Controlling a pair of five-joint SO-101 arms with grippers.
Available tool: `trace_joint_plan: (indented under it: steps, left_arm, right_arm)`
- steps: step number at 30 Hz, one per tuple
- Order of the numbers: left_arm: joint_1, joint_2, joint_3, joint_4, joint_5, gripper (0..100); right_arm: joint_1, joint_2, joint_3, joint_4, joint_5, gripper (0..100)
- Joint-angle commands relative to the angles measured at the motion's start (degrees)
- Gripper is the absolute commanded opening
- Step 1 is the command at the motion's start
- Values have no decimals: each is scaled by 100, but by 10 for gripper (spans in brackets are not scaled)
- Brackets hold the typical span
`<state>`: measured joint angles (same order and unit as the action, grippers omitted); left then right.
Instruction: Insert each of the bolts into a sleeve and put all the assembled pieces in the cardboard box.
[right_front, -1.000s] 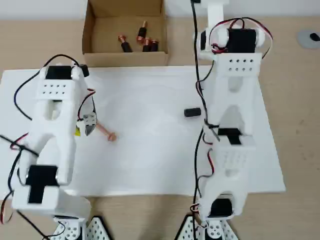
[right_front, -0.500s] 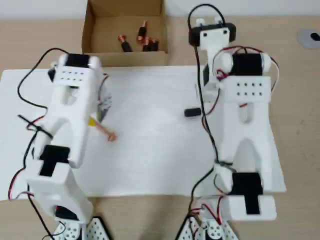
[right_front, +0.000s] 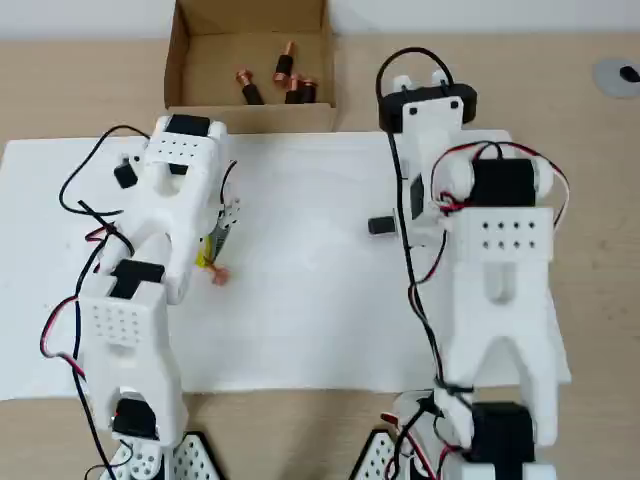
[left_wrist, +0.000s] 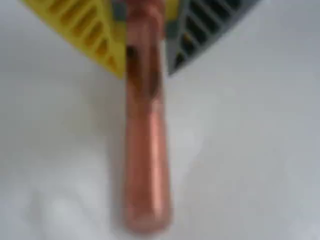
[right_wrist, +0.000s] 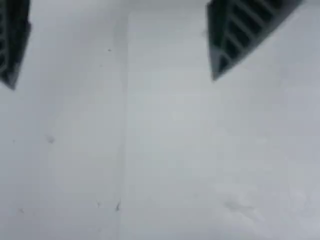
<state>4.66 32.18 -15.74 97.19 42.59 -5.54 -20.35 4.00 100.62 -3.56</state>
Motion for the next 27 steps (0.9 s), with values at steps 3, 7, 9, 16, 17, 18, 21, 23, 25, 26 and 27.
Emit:
trace_joint_plan:
  steps: [3, 7, 9, 16, 17, 18, 21, 23, 25, 26, 27]
  left_arm:
    - [-105, 286, -264, -18, 9, 67]
    - [-105, 585, -334, -53, -62, 67]
    - [-105, 734, -396, -62, -202, 67]
    - [-105, 1200, -484, -62, -501, 6]
    - [-105, 1270, -484, -62, -554, 5]
    - [-105, 1314, -484, -62, -580, 9]
    - [-141, 1358, -492, -53, -615, 7]
    - [-167, 1305, -563, -35, -1002, 6]
    - [-158, 1200, -774, 26, -1776, 6]
    - [-158, 1121, -888, 149, -2268, 6]
    - [-176, 1007, -1046, 299, -2822, 7]
  right_arm:
    - [48, -567, 66, -62, 53, 290]
    - [48, -690, 66, -62, 53, 291]
    - [48, -699, 66, -62, 53, 291]
    - [48, -699, 40, -62, 53, 291]
    - [48, -699, 40, -62, 53, 291]
    - [48, -699, 40, -62, 53, 291]
    - [48, -699, 31, -62, 53, 291]
    - [48, -699, 31, -62, 53, 291]
    - [48, -699, 31, -62, 53, 291]
    - [48, -699, 31, -62, 44, 291]
    - [48, -699, 31, -62, 44, 291]
